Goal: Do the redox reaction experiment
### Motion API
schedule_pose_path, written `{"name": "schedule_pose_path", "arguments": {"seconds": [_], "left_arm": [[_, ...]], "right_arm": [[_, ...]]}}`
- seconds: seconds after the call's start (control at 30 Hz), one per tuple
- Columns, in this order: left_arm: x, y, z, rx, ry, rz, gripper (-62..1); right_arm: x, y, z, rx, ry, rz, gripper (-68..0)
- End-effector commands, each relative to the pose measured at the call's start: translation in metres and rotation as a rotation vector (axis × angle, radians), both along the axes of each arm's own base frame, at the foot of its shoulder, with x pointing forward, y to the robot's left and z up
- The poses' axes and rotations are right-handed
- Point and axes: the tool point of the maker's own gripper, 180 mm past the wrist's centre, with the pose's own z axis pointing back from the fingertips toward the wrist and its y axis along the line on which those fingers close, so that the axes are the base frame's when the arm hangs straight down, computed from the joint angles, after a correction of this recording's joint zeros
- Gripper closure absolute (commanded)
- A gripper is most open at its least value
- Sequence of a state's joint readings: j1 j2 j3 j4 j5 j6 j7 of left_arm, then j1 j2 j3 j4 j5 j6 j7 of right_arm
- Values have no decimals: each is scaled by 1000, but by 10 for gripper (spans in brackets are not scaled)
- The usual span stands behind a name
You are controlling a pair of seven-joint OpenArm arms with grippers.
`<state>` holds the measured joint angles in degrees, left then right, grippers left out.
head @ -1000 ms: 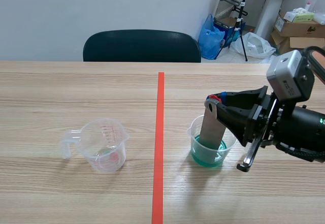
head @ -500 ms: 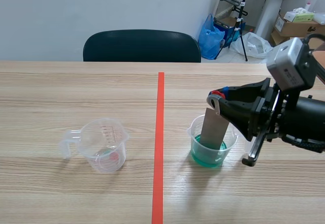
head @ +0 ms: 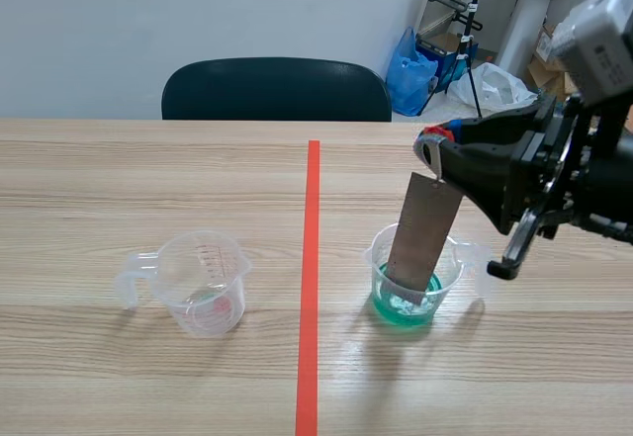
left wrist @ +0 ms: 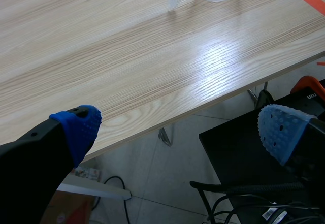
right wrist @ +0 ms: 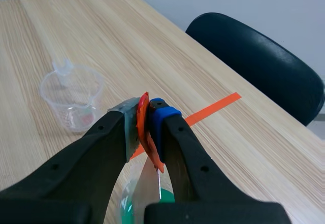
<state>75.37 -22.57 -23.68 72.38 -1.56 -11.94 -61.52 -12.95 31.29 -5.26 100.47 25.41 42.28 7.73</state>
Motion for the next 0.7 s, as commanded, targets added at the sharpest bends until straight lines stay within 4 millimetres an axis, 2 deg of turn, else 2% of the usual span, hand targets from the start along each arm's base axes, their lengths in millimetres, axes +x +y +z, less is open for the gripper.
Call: {"name": "schedule_pose_path", "arguments": {"seconds": [0.0,0.47,0.67], "left_arm": [[4,-1,5,-3,-27,-3,-623],[4,-1,5,-3,-27,-3,-623],[4,-1,5,-3,-27,-3,-623]], "right_arm": [[2,-1,17,14,-39,7,-6],[5,-12,60,38,-67,-37,-6],[3,-12,70,37,-79,-35,-6]]}}
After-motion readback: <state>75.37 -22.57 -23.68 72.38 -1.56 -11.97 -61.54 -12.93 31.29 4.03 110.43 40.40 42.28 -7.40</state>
